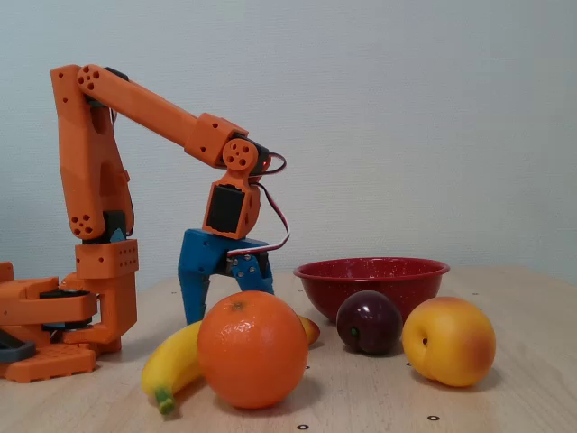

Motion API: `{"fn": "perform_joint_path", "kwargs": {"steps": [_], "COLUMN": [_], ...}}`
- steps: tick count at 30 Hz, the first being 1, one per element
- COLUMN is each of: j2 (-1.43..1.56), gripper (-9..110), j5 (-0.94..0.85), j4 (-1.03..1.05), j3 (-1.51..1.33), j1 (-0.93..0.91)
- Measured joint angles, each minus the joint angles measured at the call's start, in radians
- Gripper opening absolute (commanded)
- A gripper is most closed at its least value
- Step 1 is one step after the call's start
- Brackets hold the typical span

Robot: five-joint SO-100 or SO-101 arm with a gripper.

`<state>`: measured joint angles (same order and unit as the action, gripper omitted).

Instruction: Put banana in the red bowl.

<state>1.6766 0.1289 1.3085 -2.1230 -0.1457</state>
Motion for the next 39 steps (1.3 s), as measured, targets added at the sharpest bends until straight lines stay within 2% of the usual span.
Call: {"fn": "perform_joint_path", "kwargs": {"steps": [7, 16, 24, 31, 39], "j2": [-0.002, -0.003, -0.014, -0.018, -0.021], "gripper": [32, 14, 13, 2, 0], "j5": [0.0, 0.002, 0.002, 0.023, 0.057], "j4": [-0.052, -0.067, -0.067, -0.067, -0.067], "j3": [0.0, 0.012, 0.015, 0.017, 0.017], "j1": [0.002, 0.0, 0.0, 0.0, 0.0]}}
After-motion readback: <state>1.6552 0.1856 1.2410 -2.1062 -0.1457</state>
